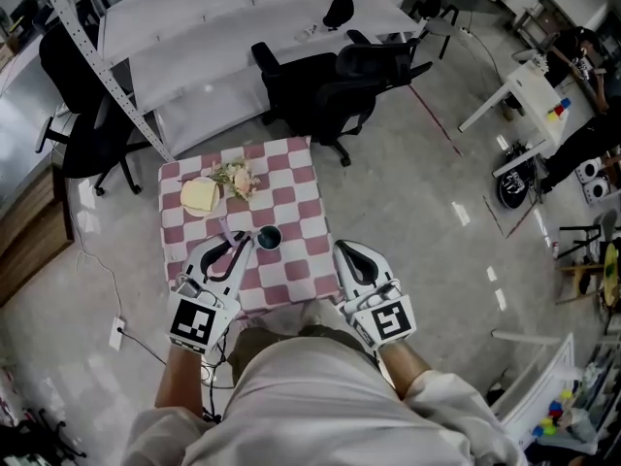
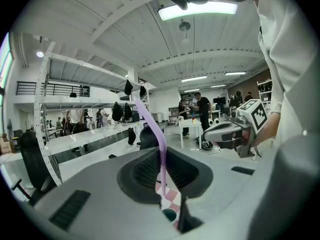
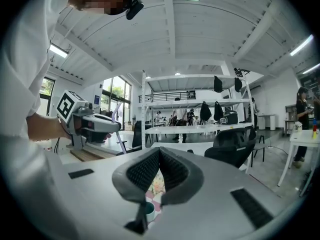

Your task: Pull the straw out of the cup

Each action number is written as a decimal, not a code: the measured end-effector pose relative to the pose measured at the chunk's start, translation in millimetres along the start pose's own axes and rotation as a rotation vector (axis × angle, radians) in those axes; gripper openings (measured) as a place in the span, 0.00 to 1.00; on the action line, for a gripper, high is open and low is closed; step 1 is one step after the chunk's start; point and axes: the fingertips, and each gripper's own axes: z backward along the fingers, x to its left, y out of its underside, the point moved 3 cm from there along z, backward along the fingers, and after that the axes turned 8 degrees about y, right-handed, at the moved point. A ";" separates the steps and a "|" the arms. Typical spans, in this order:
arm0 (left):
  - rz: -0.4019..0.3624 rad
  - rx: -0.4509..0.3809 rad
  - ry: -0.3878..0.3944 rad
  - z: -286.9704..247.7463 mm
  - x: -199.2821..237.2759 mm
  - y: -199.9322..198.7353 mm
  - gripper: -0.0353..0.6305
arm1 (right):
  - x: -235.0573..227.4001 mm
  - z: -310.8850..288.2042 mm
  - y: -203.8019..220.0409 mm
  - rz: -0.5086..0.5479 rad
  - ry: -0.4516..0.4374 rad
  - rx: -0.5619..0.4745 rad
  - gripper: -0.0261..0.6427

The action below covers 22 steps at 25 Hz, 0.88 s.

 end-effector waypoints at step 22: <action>-0.021 -0.060 -0.070 49.2 -3.8 -29.9 0.10 | 15.9 -12.0 -10.4 0.037 -0.044 -0.013 0.04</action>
